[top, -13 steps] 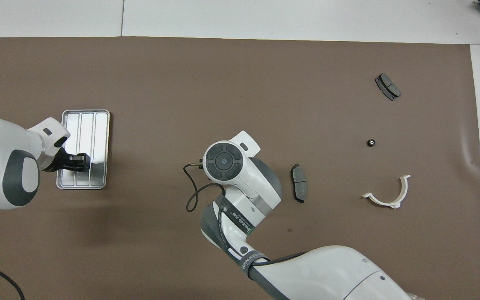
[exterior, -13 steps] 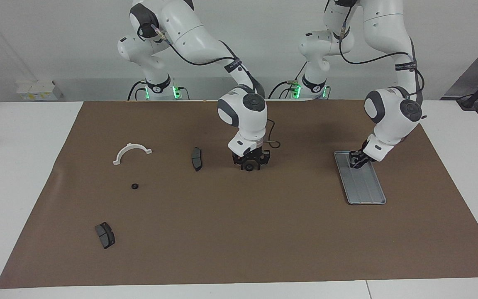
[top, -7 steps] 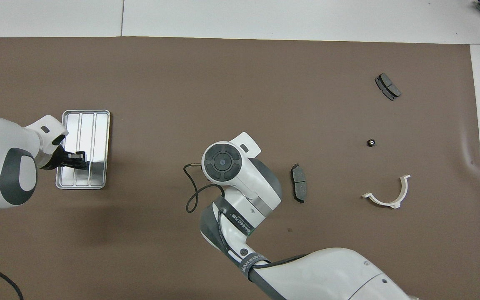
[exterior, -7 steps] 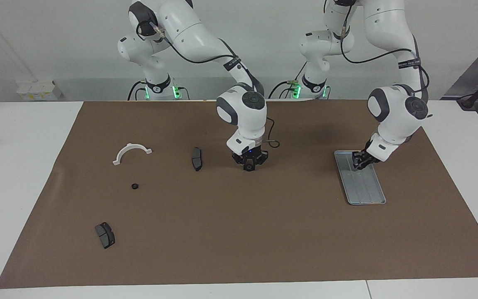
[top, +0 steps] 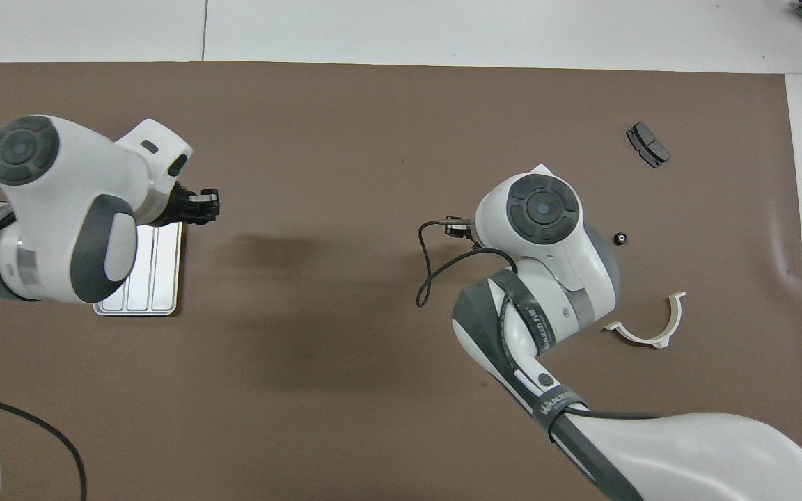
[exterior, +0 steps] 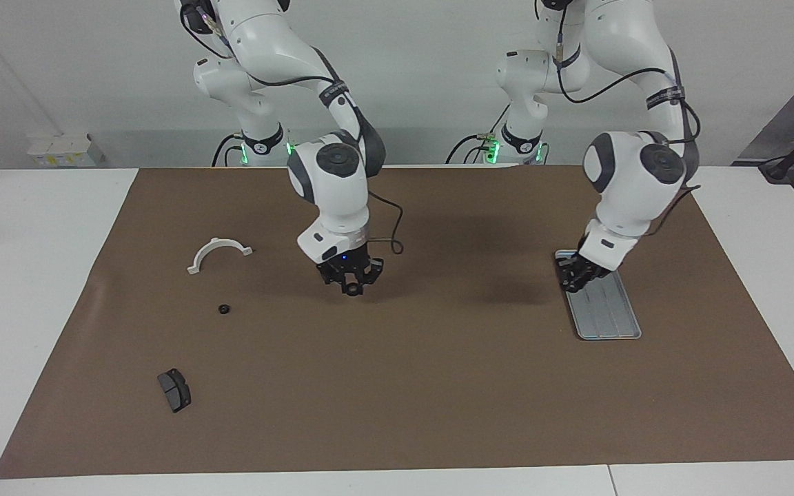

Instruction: Place bearing gear from tray to pile

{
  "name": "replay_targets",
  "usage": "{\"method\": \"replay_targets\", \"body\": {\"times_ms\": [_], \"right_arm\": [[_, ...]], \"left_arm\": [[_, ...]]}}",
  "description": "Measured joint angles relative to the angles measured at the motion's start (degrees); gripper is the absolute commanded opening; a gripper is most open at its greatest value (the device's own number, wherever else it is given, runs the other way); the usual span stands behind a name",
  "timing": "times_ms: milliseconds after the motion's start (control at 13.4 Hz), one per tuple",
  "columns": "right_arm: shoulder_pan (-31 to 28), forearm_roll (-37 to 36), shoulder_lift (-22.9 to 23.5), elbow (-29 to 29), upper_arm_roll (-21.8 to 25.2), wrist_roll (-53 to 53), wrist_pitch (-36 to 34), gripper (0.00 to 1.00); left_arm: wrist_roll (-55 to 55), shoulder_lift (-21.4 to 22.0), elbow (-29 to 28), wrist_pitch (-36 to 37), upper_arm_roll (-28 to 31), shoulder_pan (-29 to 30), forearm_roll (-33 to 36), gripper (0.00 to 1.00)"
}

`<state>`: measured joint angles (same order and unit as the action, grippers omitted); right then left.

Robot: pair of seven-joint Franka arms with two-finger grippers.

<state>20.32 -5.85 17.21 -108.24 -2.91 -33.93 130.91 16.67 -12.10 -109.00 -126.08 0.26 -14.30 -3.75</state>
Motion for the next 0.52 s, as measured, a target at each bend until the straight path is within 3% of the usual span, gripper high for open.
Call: {"method": "replay_targets", "body": {"times_ms": [373, 447, 522], "right_arm": [[-8.86, 2.48, -2.71, -7.21, -0.01, 13.66, 0.16, 0.01], [-9.97, 2.57, -2.88, -8.49, -0.01, 15.19, 0.90, 0.45], [-10.50, 2.58, -3.09, -9.85, -0.01, 15.82, 2.35, 0.96]], "left_arm": [[12.32, -2.94, 0.26, -4.24, -0.09, -16.32, 0.01, 0.15], [14.74, -4.61, 0.27, -6.46, -0.04, -19.53, 0.20, 0.20], [16.19, -6.22, 0.26, -8.33, -0.03, -21.74, 0.54, 0.32]]}}
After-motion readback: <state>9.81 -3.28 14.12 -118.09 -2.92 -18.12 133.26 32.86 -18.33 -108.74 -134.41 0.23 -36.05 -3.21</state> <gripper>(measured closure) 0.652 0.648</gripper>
